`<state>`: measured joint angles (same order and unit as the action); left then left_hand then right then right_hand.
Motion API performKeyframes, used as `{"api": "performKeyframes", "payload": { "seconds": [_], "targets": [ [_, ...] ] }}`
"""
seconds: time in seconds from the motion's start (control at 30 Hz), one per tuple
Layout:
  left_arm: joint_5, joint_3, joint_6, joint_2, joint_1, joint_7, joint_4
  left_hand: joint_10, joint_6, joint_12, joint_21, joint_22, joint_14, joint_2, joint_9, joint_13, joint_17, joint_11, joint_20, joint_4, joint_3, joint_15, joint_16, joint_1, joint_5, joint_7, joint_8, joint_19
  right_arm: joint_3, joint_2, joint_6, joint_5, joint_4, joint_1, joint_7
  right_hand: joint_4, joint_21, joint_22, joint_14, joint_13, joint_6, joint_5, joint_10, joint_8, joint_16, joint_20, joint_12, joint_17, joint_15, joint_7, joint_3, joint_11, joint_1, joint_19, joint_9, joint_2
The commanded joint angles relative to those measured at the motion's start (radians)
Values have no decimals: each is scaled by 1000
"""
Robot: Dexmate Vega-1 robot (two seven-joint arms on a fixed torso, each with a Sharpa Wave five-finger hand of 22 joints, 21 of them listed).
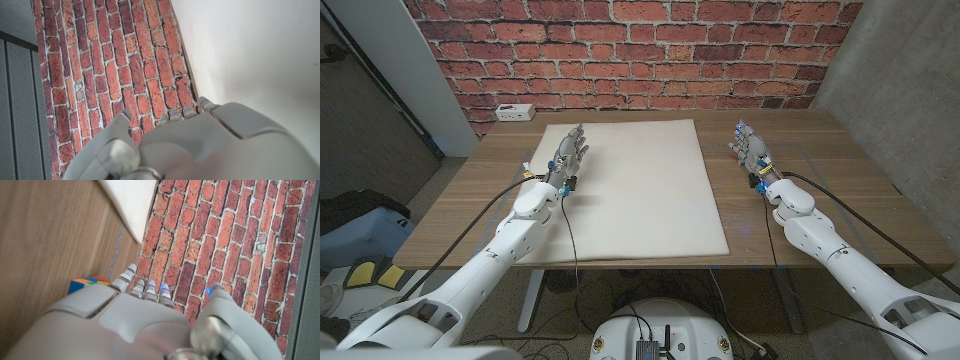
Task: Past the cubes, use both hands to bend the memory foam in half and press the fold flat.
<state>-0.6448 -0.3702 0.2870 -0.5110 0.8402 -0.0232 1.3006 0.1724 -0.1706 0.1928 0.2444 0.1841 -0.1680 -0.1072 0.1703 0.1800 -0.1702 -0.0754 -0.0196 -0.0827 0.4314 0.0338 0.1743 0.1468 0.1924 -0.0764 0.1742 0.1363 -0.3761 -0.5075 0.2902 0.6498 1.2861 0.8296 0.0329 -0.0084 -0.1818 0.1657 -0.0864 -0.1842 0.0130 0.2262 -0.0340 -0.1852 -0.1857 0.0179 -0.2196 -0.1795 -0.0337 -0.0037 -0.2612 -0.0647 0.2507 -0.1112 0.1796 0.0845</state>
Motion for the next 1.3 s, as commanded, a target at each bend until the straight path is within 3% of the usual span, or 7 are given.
{"api": "performKeyframes", "payload": {
  "seconds": [0.03,0.47,1.3],
  "targets": [
    [31,-2,9,-16,17,31,23,159,-143,5,4,4,-142,2,2,2,-2,-2,2,3,7,7,5,12,6,-5,6,8,-20,-2,-6,-37,-4,-18,1,0,-6,5,-4,-3,5,6,6,-7,-6,-1,-3,-2,0,1,-7,-11,9,-9,3,1],
    [100,-3,0,-55,59,106,86,152,-132,7,2,4,-136,4,2,2,-2,-3,-1,10,6,1,7,18,6,-2,10,3,-53,-33,-41,-111,43,-27,-30,-11,-10,5,6,-4,-7,7,19,-10,-8,6,-2,-1,-10,2,-13,-16,21,-19,3,8],
    [267,29,-61,-157,213,301,301,130,-91,13,-4,3,-119,8,3,3,-1,2,-11,25,5,-7,9,29,6,-6,19,1,-111,-124,-150,-247,190,-21,-58,-31,-14,4,22,-4,-22,6,37,-12,-10,6,0,0,-9,1,-26,-22,48,-33,3,22]
  ]
}}
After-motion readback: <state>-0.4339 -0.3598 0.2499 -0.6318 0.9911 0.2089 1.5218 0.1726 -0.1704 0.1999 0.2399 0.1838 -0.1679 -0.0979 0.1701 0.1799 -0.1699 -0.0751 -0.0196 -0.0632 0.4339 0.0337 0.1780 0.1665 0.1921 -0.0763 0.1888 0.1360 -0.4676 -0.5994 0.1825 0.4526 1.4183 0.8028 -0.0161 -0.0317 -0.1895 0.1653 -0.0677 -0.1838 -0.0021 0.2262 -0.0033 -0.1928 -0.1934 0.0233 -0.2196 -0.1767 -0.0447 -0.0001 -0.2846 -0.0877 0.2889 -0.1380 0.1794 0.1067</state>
